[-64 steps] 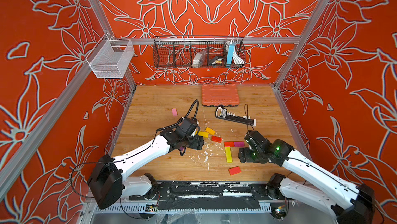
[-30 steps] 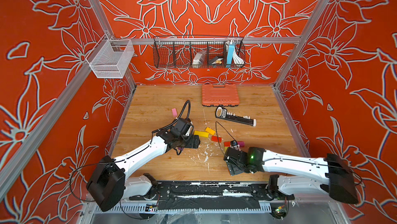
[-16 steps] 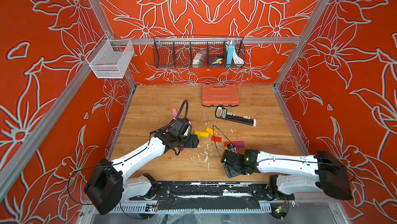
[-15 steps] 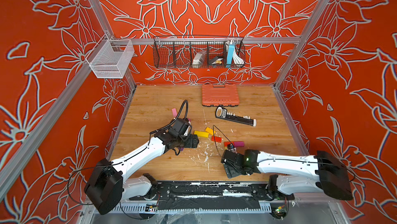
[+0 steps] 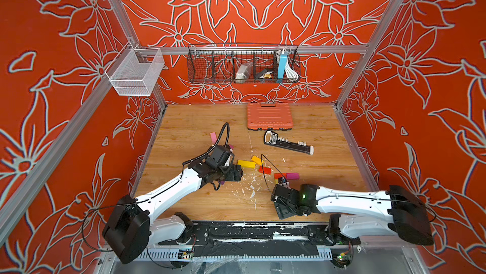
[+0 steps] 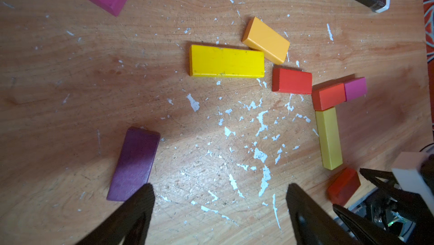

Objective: Assemble the letter c with building blocks
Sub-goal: Assemble the building block at the center of the board.

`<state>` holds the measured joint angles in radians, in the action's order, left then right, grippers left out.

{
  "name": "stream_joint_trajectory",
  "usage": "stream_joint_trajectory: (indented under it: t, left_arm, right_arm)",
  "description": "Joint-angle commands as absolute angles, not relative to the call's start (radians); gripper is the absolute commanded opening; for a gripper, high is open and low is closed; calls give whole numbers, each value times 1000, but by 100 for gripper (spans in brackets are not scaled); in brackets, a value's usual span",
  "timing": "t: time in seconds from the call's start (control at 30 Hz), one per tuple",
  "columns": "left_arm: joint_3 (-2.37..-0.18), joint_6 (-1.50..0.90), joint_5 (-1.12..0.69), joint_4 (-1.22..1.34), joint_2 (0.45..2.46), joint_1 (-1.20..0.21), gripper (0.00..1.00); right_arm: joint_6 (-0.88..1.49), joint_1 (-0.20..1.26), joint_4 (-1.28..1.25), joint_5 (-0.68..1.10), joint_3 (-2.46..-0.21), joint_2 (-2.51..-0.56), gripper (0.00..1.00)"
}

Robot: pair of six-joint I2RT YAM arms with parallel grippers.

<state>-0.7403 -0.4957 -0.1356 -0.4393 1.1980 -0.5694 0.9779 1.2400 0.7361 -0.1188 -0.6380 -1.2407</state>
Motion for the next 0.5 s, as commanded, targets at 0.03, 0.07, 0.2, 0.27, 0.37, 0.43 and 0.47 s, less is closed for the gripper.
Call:
stream_joint_trajectory:
  t: [0.03,0.07,0.2,0.27,0.37,0.43,0.47]
  left_arm:
    - [-729,-503,-133,-449,1175,-563,89]
    - [-728,-503,-133,-449,1174,-563,89]
    - [-725,-504,-133,-448,1170,-563,89]
    - [-723,-506,-132,-449,1165,-563,89]
    - [-718,-510,-130,-446,1156,-563,89]
    - [-714,-513,-129,-445,1149,-564,89]
    - [-713,-516,-129,-443,1146,-562,89]
  right_arm:
    - [996,1250,744,-114,-620,-1250,85]
    - [996,1250,745,-112,-620,-1252,85]
    - [997,1252,743,-110,-621,-1268,85]
    - [998,1252,745,-110,-618,-1275,85]
    - [997,1252,748,-109,-620,-1287,82]
    - [995,1252,746,-107,-620,-1294,80]
    - [994,1252,745,-106,-620,-1296,79]
